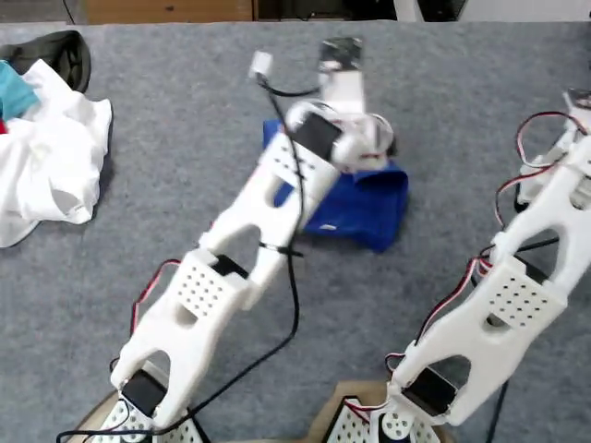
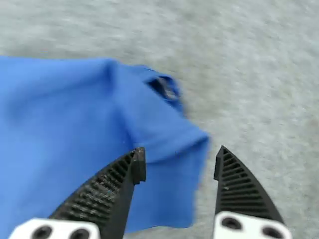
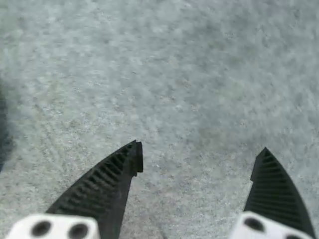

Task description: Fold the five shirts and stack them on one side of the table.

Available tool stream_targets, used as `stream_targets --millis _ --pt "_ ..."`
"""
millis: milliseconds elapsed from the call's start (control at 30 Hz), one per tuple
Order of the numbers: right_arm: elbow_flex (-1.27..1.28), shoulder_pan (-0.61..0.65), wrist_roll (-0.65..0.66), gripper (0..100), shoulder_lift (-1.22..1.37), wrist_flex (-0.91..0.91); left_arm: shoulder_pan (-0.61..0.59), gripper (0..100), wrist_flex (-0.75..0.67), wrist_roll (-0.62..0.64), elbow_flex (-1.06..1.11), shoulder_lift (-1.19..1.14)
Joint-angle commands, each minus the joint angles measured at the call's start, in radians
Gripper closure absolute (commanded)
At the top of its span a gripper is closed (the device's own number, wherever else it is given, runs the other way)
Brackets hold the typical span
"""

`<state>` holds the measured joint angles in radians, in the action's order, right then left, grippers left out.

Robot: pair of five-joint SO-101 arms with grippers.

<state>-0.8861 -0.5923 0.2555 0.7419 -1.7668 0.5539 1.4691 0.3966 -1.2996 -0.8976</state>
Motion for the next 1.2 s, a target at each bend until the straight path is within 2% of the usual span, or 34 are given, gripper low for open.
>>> stream_targets --millis 0,100,200,300,433,567,733,967,1167 --pt "0.025 0.113 0.061 64.5 -0.067 -0.018 -0.094 77 0.121 -0.018 -0.106 0.021" --pt "0.093 0.236 0.150 64.5 -0.125 -0.018 -0.167 76 0.241 -0.032 -0.181 0.021" --pt "0.177 0.354 0.247 64.5 -0.216 -0.018 -0.199 77 0.298 -0.219 -0.172 0.022" --pt "0.243 0.447 0.311 64.5 -0.323 -0.017 -0.250 78 0.298 -0.229 -0.112 0.082" --pt "0.257 0.533 0.361 64.5 -0.418 -0.012 -0.295 78 0.296 -0.229 0.094 0.191" --pt "0.259 0.628 0.356 64.5 -0.427 -0.008 -0.328 79 0.296 -0.227 0.316 0.291" --pt "0.266 0.716 0.272 64.5 -0.424 0.023 -0.376 79 0.295 -0.235 0.572 0.449" --pt "0.311 0.722 0.176 64.5 -0.272 0.103 -0.427 79 0.288 -0.256 0.891 0.702" --pt "0.312 0.727 0.146 64.5 -0.150 0.166 -0.479 79 0.288 -0.304 1.036 0.820"
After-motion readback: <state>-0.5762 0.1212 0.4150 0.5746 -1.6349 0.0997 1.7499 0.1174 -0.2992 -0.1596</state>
